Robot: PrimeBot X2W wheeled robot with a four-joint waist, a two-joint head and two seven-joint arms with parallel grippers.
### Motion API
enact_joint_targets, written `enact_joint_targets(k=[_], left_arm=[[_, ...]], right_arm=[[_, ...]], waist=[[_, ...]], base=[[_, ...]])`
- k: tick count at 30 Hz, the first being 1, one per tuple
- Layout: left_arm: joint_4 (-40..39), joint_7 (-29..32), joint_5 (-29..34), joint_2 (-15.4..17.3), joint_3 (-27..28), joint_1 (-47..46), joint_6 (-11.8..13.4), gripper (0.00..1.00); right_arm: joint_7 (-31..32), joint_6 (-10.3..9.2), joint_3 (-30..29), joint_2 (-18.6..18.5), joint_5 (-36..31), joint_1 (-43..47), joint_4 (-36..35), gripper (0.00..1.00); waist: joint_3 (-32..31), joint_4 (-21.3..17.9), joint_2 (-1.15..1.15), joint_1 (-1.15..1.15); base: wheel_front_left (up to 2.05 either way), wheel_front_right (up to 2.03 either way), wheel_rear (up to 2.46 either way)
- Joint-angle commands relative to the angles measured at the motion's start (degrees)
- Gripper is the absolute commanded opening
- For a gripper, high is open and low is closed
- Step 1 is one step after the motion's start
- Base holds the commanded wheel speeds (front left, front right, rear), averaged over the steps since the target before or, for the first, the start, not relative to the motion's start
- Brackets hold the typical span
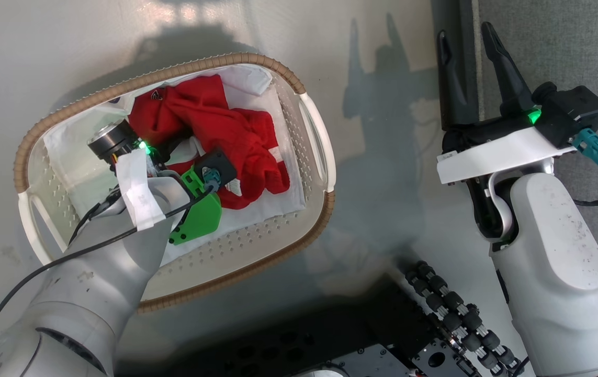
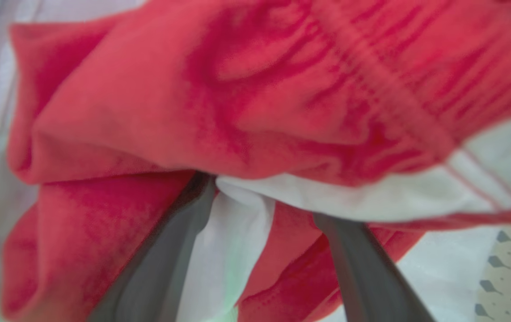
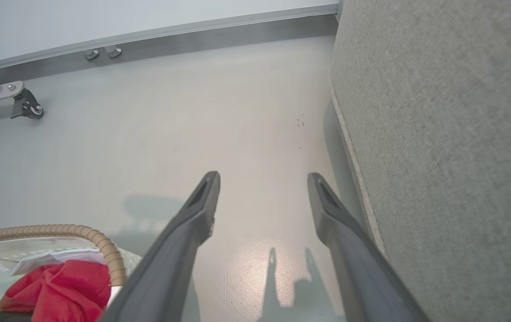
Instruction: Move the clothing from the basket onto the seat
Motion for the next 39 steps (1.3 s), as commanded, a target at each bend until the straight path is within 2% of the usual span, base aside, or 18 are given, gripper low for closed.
enact_joint_targets(k=[1,2,13,22,39], left_arm=[[0.2,-0.2,-0.7,-0.2,0.0,-1.0,-0.1,0.8],[0.2,-0.2,-0.8,-0.3,-0.1,-1.1,-0.2,0.0],[0.4,-1.2,-4.6,-1.1,1.1,0.5,-1.0,0.0],[-1.4,-2.3,-6.9,-2.1,1.2,3.5,-1.4,0.0],[-16.1,-2.2,-12.9,-2.5,3.3,15.9,-1.9,0.0]], right_arm=[[-0.1,-0.08,-0.2,-0.2,-0.1,-0.6,0.2,1.0],[-0.1,-0.08,-0.2,-0.2,-0.2,-0.6,0.3,1.0],[-0.1,-0.08,-1.0,-0.2,-0.9,-0.9,1.0,1.0],[-0.1,-0.08,-1.7,-0.2,-2.0,0.4,2.9,1.0],[-0.1,-0.08,-1.8,-0.2,-6.3,6.4,8.6,1.0]], waist=[[0.1,0.1,0.0,0.0],[0.0,0.2,0.0,0.0],[-2.8,0.9,0.0,0.0],[-9.3,2.5,0.0,0.0],[-26.6,8.4,0.0,0.0]], base=[[0.0,0.0,0.0],[0.0,0.0,0.0],[0.0,0.0,0.0],[0.0,0.0,0.0],[0.0,0.0,0.0]])
